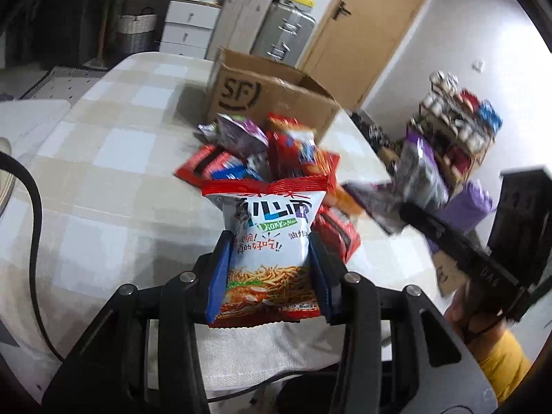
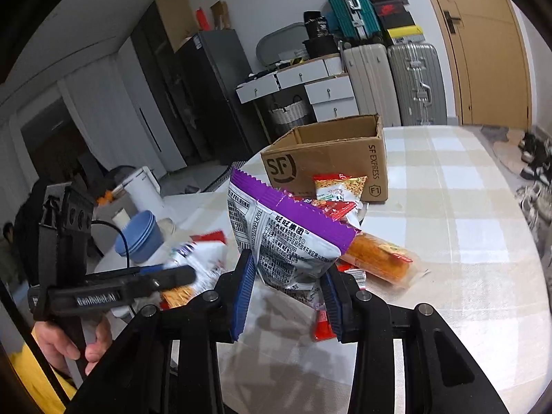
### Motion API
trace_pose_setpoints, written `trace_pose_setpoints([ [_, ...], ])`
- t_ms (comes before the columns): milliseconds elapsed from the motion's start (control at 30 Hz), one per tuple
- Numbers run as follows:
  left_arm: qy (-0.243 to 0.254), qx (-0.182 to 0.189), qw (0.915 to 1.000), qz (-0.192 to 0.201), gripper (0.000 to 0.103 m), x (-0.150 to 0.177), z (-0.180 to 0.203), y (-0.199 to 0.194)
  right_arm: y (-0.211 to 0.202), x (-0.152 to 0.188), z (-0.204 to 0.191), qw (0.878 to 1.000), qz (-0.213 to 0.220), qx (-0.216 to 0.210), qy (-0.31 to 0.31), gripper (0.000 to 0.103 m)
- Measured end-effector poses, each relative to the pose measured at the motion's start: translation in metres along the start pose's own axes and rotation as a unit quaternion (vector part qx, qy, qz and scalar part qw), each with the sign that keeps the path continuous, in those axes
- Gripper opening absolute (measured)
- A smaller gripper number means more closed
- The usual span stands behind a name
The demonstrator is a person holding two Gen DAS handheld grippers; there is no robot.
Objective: Organize snacks
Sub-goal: 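Carry both held bags up and over the open cardboard box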
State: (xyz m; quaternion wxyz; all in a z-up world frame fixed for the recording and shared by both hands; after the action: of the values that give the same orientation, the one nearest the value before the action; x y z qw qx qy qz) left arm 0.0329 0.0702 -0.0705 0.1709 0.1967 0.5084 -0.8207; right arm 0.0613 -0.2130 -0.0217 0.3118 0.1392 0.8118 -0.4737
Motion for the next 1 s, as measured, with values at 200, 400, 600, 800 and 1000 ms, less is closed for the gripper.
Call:
trace_pose_setpoints([
  [200,0.001,-0.003,0.999,0.044,0.039,-0.019,-0.001,-0.033,-0.008,-0.01,-0.004,1.0,0.013,-0.018,0.002,0.038],
  [400,0.008,-0.015,0.9966,0.081,0.039,-0.049,0.009,-0.058,-0.015,-0.03,-0.008,0.999,0.031,-0.017,0.002,0.038],
  [600,0.013,-0.029,0.9944,0.1,0.039,-0.083,0.022,-0.074,-0.021,-0.063,-0.013,0.999,0.043,-0.029,0.005,0.038],
  [800,0.027,-0.049,0.9912,0.12,0.039,-0.121,0.034,-0.086,-0.018,-0.104,-0.021,0.998,0.053,-0.027,-0.006,0.038],
  [1000,0.038,-0.069,0.9893,0.123,0.039,-0.172,0.045,-0.079,0.001,-0.143,-0.016,0.999,0.04,-0.011,0.003,0.038],
])
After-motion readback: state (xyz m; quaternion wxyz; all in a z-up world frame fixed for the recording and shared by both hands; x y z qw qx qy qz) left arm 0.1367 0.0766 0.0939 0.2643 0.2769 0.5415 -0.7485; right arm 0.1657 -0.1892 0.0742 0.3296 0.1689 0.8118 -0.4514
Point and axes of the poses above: each gripper's, at about its wrist camera, not at the fingertips, and y roughly the way its jaws point, z to its right, x to its underside, the point moved 1 cm from there along y, roughly the way its jaws point, and after that the axes turned 11 degrees about -z, right-handed, at the moved point
